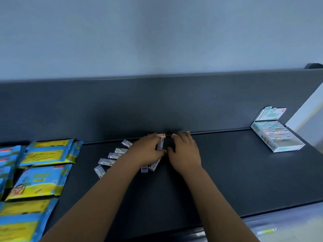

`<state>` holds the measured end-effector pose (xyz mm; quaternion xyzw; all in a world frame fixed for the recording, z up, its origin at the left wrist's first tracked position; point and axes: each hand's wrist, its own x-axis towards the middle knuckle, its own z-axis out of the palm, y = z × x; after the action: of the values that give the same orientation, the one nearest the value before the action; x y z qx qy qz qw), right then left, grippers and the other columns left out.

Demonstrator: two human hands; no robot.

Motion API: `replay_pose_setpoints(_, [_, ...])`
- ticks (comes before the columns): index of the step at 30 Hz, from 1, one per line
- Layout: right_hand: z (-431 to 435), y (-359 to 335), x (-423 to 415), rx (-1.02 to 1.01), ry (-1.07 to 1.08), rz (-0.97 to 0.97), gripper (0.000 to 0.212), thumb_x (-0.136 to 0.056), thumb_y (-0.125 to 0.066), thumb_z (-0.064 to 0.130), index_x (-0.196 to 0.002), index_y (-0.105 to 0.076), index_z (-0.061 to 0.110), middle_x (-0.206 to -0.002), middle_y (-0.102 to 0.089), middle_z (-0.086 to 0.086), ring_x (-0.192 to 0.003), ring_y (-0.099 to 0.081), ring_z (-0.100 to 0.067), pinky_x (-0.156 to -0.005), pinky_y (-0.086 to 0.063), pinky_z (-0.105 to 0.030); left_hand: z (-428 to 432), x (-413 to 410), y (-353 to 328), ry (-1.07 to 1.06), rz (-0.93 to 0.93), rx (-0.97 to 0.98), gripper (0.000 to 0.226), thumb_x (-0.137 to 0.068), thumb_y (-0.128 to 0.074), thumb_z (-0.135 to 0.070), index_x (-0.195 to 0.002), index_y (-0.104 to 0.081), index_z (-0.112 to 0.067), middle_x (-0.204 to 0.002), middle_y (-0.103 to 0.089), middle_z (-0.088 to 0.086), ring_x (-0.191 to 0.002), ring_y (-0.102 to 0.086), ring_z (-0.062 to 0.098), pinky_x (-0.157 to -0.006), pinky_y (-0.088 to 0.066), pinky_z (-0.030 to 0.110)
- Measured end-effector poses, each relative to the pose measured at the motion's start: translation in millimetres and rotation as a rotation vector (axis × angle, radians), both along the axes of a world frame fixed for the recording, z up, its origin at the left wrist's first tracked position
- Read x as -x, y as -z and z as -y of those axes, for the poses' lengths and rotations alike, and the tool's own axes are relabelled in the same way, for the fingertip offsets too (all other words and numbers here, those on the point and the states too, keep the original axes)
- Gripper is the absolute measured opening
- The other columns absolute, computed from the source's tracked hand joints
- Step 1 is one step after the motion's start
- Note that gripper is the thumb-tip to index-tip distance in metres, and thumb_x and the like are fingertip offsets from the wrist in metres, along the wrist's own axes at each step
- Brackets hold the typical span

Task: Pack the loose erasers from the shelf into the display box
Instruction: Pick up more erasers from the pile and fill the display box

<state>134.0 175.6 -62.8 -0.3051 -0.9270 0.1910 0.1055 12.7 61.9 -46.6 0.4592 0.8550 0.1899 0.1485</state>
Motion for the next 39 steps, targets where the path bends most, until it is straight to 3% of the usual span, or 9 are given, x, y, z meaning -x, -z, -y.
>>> replay_pose_setpoints(3, [-7,3,2,-0.006,0.002,0.082,0.057,-0.100,-0.047,0.030,-0.154,-0.033,0.020,-0.165,-0.023,-0.001,-0.155,-0.008,-0.022,-0.125,-0.011,-0.043,5,-2,10,-0.033,-0.145,-0.075,0.025,-0.092,-0.057,-0.039,-0.106,-0.063,-0.018,-0.118,-0.059,-0.003,-0.118,-0.051,0.022,-0.095,-0.043,0.035])
replay_pose_setpoints(10, [15,0,-5,0.002,-0.056,-0.004,0.051,-0.097,-0.049,0.019,-0.148,-0.047,0.019,-0.154,-0.044,-0.001,-0.142,-0.037,-0.020,-0.115,-0.030,-0.031,22,0,7,-0.198,-0.311,0.029,0.037,-0.091,-0.048,-0.021,-0.125,-0.063,-0.016,-0.120,-0.051,0.008,-0.106,-0.054,0.034,-0.090,-0.046,0.040])
replay_pose_setpoints(13, [33,4,-12,-0.026,-0.065,-0.023,0.048,-0.093,-0.049,0.017,-0.141,-0.054,0.019,-0.144,-0.054,0.000,-0.140,-0.041,-0.023,-0.115,-0.033,-0.037,24,-2,5,-0.233,-0.422,0.078,0.026,-0.087,-0.050,-0.015,-0.108,-0.067,-0.015,-0.114,-0.053,0.005,-0.105,-0.056,0.031,-0.089,-0.045,0.042])
replay_pose_setpoints(16, [45,3,-16,-0.131,-0.032,0.044,0.048,-0.092,-0.048,0.025,-0.139,-0.054,0.021,-0.142,-0.056,0.002,-0.144,-0.037,-0.027,-0.121,-0.021,-0.048,27,1,7,-0.185,-0.517,0.035,0.025,-0.086,-0.052,-0.016,-0.100,-0.072,-0.018,-0.106,-0.058,0.001,-0.100,-0.055,0.028,-0.077,-0.038,0.036])
replay_pose_setpoints(19, [52,-2,-16,-0.186,-0.027,0.093,0.045,-0.092,-0.048,0.026,-0.136,-0.055,0.022,-0.138,-0.059,0.002,-0.140,-0.041,-0.026,-0.122,-0.016,-0.050,30,8,7,-0.123,-0.475,0.012,0.022,-0.085,-0.052,-0.011,-0.097,-0.070,-0.015,-0.103,-0.057,0.002,-0.099,-0.054,0.027,-0.070,-0.033,0.032])
replay_pose_setpoints(26, [45,-7,-17,-0.260,0.033,0.112,0.032,-0.086,-0.056,0.022,-0.115,-0.066,0.032,-0.105,-0.065,0.006,-0.109,-0.052,-0.024,-0.106,-0.027,-0.052,25,20,1,-0.038,-0.369,0.009,0.022,-0.085,-0.055,-0.003,-0.097,-0.072,-0.012,-0.102,-0.054,0.004,-0.086,-0.060,0.030,-0.073,-0.053,0.040])
replay_pose_setpoints(31, [47,-2,-20,-0.267,0.047,0.099,0.041,-0.088,-0.055,0.019,-0.126,-0.061,0.033,-0.108,-0.065,0.006,-0.108,-0.051,-0.025,-0.096,-0.032,-0.046,18,22,-5,-0.026,-0.297,0.020,0.027,-0.081,-0.060,0.002,-0.100,-0.073,-0.012,-0.105,-0.059,0.003,-0.095,-0.060,0.025,-0.081,-0.052,0.038])
replay_pose_setpoints(35, [47,-1,-20,-0.259,0.044,0.066,0.045,-0.088,-0.053,0.015,-0.129,-0.060,0.033,-0.106,-0.065,0.004,-0.099,-0.054,-0.026,-0.075,-0.032,-0.035,16,24,-3,-0.016,-0.305,0.011,0.015,-0.085,-0.061,-0.012,-0.095,-0.072,-0.017,-0.099,-0.061,0.002,-0.091,-0.060,0.026,-0.077,-0.052,0.038])
replay_pose_setpoints(39, [45,-2,-22,-0.248,0.021,0.041,0.047,-0.089,-0.054,0.013,-0.132,-0.060,0.031,-0.108,-0.066,0.002,-0.099,-0.054,-0.027,-0.071,-0.031,-0.033,17,26,-2,-0.018,-0.307,0.044,0.009,-0.088,-0.062,-0.022,-0.087,-0.071,-0.018,-0.091,-0.057,0.001,-0.084,-0.058,0.022,-0.072,-0.051,0.036])
